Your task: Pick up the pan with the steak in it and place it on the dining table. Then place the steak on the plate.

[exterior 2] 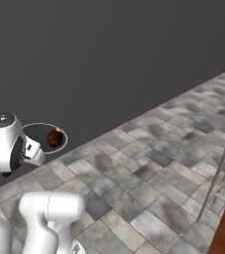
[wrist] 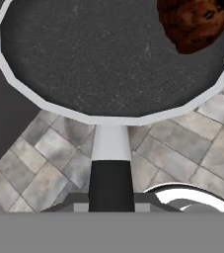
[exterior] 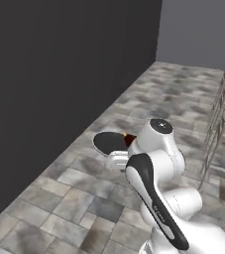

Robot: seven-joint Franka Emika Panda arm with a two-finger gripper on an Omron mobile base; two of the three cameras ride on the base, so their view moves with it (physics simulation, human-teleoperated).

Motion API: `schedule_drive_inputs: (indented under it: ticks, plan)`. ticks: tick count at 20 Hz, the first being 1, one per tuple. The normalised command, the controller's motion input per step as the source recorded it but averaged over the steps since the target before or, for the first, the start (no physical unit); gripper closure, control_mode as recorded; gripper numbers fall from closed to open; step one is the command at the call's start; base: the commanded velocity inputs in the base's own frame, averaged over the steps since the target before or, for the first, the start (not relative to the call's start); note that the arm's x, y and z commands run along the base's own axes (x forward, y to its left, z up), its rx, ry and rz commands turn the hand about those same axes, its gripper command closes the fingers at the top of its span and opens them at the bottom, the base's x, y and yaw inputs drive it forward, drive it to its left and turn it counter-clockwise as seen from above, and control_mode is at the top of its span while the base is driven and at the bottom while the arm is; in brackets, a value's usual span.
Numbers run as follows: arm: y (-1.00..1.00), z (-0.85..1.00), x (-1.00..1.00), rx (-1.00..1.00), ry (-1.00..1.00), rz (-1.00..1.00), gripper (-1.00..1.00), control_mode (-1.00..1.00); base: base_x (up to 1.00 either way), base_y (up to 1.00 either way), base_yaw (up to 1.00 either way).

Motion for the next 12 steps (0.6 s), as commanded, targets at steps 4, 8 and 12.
schedule_drive_inputs:
  ticks: [4,8,12]
  plan:
    - [0.00,0.00,0.00,0.00,0.00,0.00,1.00,1.00,0.00,0.00,-0.50]
    - [0.00,0.00,0.00,0.00,0.00,0.00,1.00,1.00,0.00,0.00,-0.50]
    - [0.00,0.00,0.00,0.00,0.00,0.00,1.00,1.00,0.00,0.00,-0.50]
